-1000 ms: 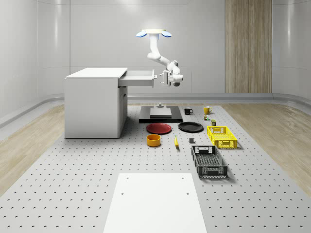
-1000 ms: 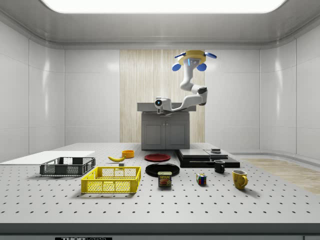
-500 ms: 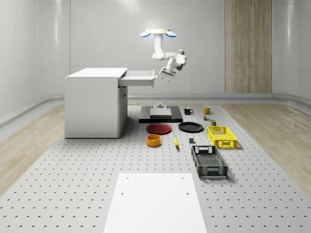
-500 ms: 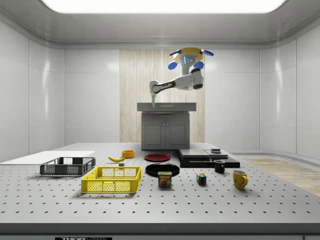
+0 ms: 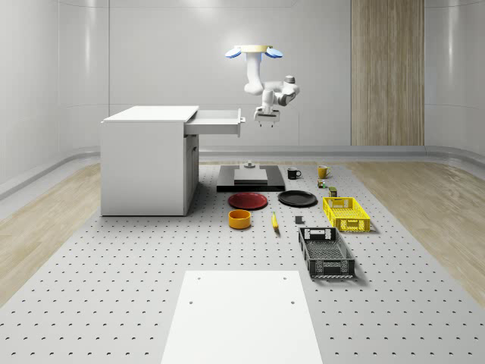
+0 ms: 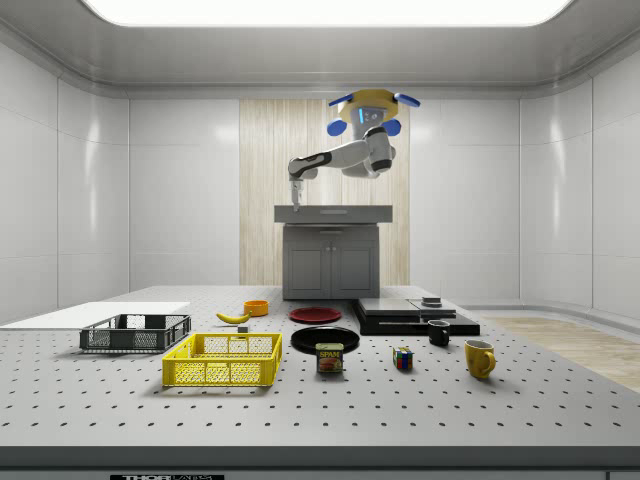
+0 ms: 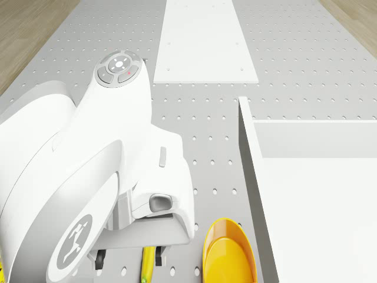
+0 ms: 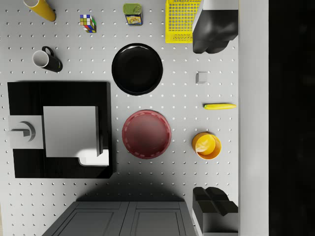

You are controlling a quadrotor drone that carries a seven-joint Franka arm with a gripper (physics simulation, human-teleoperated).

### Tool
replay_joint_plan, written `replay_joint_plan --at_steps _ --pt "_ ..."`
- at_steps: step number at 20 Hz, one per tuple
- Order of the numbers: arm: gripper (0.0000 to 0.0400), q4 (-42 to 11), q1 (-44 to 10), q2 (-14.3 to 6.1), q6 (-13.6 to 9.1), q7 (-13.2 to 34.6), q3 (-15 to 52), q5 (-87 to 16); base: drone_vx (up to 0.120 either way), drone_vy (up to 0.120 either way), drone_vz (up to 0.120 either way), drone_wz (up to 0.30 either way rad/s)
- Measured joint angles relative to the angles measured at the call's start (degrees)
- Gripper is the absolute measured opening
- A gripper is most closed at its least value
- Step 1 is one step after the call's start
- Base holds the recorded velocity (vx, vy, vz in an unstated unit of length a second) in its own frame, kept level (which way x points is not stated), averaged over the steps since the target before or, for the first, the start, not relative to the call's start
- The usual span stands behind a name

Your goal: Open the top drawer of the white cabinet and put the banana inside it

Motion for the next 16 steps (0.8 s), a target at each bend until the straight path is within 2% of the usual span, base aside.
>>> replay_joint_plan --at_steps 8,16 --pt "0.04 -0.32 0.63 0.13 -1.46 -1.2 -0.33 1.39 0.12 0.12 0.005 0.0" --pt "0.04 -0.4 0.75 0.34 -1.97 -1.47 -0.42 1.79 0.12 0.12 -0.12 0.0"
